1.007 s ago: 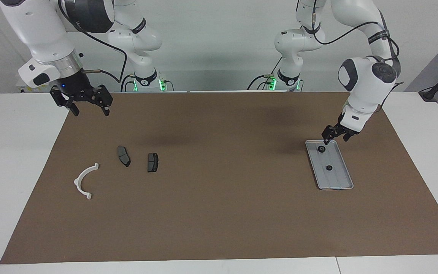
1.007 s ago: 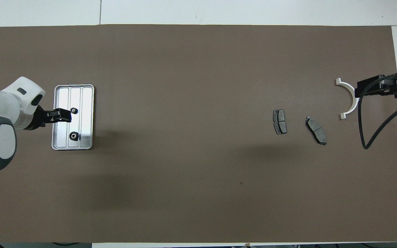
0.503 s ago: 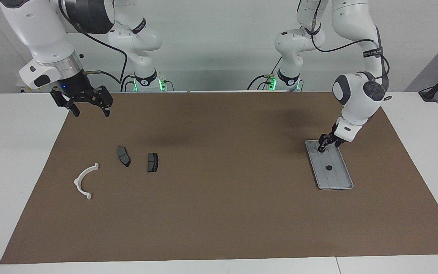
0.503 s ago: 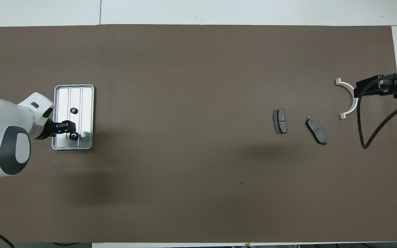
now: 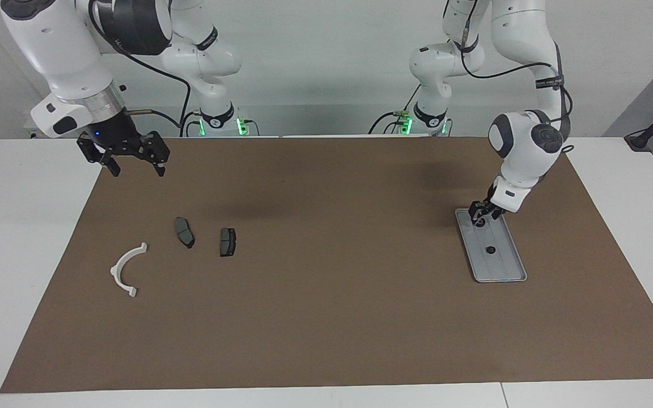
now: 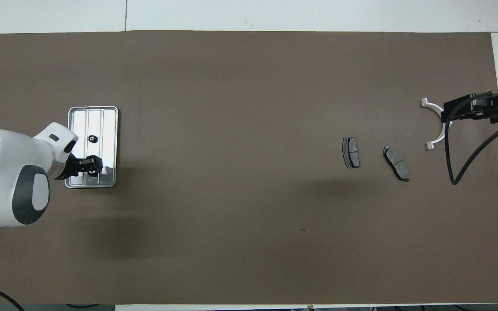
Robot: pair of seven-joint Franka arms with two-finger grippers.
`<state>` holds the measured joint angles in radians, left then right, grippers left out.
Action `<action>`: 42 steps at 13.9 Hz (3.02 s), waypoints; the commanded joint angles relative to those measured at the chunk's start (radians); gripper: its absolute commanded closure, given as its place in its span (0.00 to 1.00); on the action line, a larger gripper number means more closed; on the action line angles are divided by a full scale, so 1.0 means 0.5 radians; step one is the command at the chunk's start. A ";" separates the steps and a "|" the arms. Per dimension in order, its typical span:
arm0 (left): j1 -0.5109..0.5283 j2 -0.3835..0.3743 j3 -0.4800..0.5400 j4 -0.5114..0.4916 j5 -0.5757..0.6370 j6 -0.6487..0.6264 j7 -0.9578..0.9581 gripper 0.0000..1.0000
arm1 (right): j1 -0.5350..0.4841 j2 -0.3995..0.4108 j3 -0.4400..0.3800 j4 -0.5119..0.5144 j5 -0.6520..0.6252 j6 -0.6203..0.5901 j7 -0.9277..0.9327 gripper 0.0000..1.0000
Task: Place bearing gear from tray to pile
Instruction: 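Grasp the black gear on the tray with the left gripper, then carry the gear to the table center and release it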
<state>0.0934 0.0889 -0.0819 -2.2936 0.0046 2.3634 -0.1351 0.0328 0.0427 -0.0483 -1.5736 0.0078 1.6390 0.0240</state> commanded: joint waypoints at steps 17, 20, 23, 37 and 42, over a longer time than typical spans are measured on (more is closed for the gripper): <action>-0.211 0.150 0.004 0.346 -0.024 -0.191 -0.440 1.00 | -0.013 0.016 0.017 -0.022 -0.016 -0.023 -0.051 0.00; -0.529 0.291 0.007 0.782 -0.028 -0.447 -1.053 1.00 | -0.013 0.016 0.017 -0.022 -0.019 -0.023 -0.045 0.00; -0.879 0.404 0.013 0.930 -0.028 -0.376 -1.520 1.00 | -0.013 0.019 0.017 -0.022 -0.019 -0.023 -0.042 0.00; -1.215 0.727 0.017 1.010 -0.003 -0.183 -1.936 1.00 | -0.004 0.071 0.032 -0.007 -0.019 -0.017 -0.097 0.00; -1.215 0.724 0.017 0.970 0.003 -0.103 -1.985 1.00 | -0.001 0.089 0.038 -0.007 -0.025 0.008 -0.079 0.00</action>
<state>-0.5079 0.4598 -0.0806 -1.7848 -0.0020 2.2763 -1.1016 0.0332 0.0785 -0.0352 -1.5786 0.0078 1.6381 -0.0001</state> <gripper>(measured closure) 0.656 0.000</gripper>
